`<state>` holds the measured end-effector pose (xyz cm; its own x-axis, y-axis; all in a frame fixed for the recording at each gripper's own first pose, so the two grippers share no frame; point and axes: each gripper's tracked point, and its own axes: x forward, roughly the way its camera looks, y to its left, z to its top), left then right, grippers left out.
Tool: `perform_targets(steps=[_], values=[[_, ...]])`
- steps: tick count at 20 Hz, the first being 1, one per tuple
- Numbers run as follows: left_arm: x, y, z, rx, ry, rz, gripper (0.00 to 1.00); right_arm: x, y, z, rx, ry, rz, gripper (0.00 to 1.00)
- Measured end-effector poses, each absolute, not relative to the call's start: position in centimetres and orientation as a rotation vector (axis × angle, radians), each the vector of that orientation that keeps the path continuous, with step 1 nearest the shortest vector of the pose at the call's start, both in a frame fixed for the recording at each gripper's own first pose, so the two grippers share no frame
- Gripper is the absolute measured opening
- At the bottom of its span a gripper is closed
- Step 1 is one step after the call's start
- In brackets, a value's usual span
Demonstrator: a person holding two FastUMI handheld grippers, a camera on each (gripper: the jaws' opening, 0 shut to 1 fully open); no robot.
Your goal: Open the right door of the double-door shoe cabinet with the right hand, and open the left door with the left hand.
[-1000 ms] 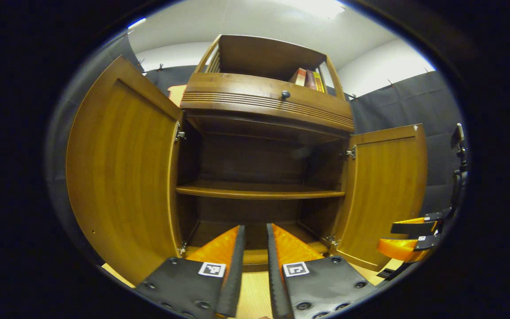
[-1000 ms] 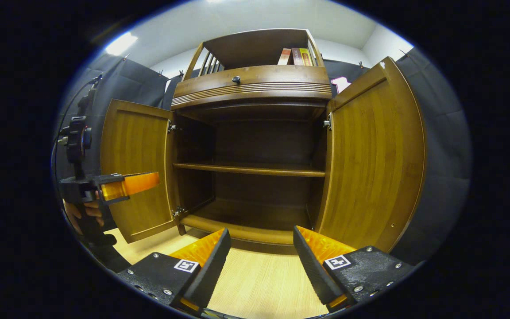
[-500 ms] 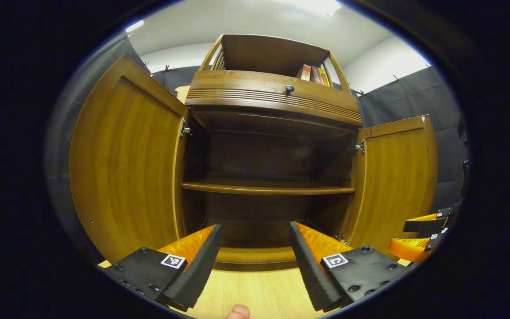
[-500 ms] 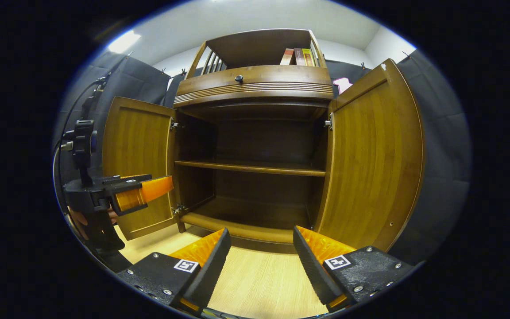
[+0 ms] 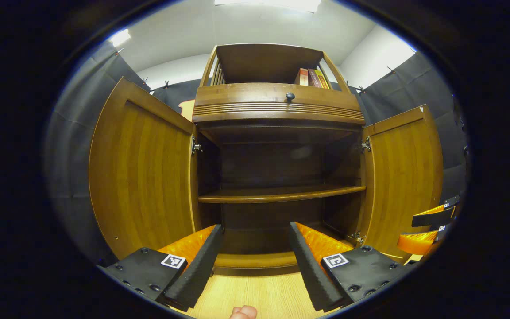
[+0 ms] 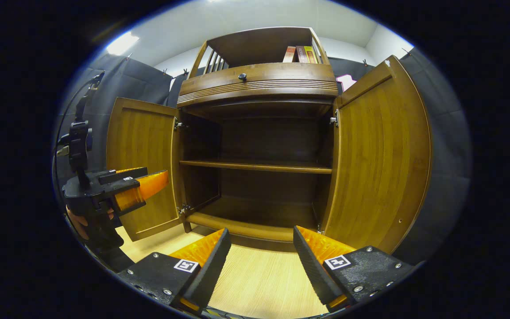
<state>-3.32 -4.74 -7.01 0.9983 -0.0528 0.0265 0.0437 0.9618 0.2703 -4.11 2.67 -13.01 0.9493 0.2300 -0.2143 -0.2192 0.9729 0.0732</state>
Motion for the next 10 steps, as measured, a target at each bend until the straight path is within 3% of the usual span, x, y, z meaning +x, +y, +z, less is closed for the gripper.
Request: perform_targets(steps=[6,7,10], values=[[-3.38,-4.61,-7.3,0.274,-0.026,-0.045,0.95,-4.43,2.23,-13.2,0.069,0.229,0.212,0.88],[-3.34,-4.47,-7.36,0.272,-0.024,-0.042,0.95,-4.46,2.26,-13.22,0.077,0.229,0.21,0.99],[-3.27,-4.21,-7.36,0.267,-0.021,-0.033,0.95,-4.71,1.84,-13.33,0.092,0.234,0.202,0.99]])
